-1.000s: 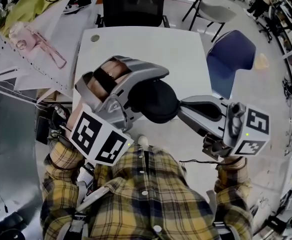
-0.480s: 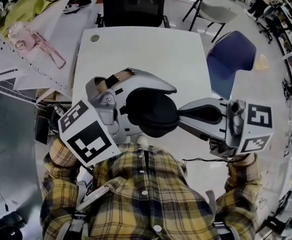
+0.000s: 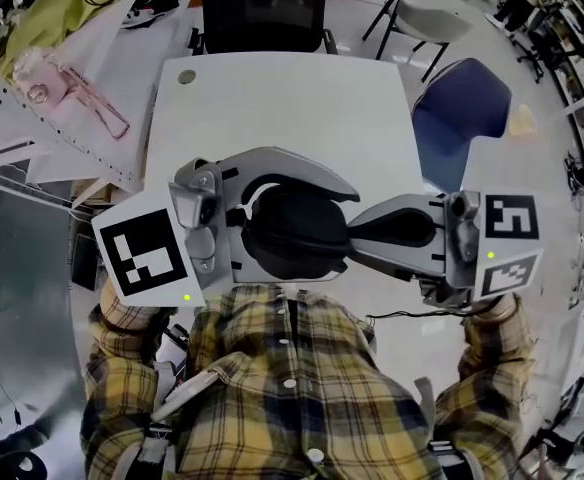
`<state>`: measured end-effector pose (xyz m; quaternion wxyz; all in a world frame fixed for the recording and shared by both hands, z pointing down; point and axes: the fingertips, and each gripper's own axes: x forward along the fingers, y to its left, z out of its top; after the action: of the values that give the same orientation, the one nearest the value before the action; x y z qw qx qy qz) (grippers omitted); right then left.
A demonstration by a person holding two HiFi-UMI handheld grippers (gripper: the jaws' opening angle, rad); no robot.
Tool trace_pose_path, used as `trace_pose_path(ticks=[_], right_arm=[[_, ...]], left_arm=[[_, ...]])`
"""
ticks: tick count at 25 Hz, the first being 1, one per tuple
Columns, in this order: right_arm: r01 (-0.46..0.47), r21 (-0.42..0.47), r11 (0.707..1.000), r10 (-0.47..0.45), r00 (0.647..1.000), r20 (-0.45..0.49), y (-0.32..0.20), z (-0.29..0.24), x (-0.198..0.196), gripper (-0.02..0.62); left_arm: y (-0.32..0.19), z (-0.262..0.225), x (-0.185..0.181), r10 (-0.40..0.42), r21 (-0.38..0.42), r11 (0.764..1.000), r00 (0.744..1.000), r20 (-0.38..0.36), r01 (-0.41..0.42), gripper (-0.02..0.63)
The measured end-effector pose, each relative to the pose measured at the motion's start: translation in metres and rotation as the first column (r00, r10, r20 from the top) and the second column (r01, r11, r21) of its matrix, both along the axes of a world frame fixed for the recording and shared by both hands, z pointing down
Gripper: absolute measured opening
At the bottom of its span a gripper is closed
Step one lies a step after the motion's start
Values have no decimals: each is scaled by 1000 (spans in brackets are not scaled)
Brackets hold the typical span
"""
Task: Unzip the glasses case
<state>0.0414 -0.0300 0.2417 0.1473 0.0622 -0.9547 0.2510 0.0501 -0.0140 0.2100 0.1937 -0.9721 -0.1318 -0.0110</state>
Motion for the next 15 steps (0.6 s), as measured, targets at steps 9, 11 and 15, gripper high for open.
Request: trace_pose_path(ticks=[9, 11, 15], right_arm=[[-7, -49, 999, 6, 1000, -6, -4, 14, -1, -2], [-11, -71, 997, 11, 1000, 0, -4, 16, 0, -2], [-36, -74, 997, 38, 999, 32, -10, 19, 2, -2]], left_arm=[[-15, -25, -11, 7, -279, 958, 976, -220, -70, 245], [-21, -31, -13, -10, -321, 944, 963, -271, -80, 245], [-27, -37, -14, -33, -364, 927, 947, -321, -91, 245]])
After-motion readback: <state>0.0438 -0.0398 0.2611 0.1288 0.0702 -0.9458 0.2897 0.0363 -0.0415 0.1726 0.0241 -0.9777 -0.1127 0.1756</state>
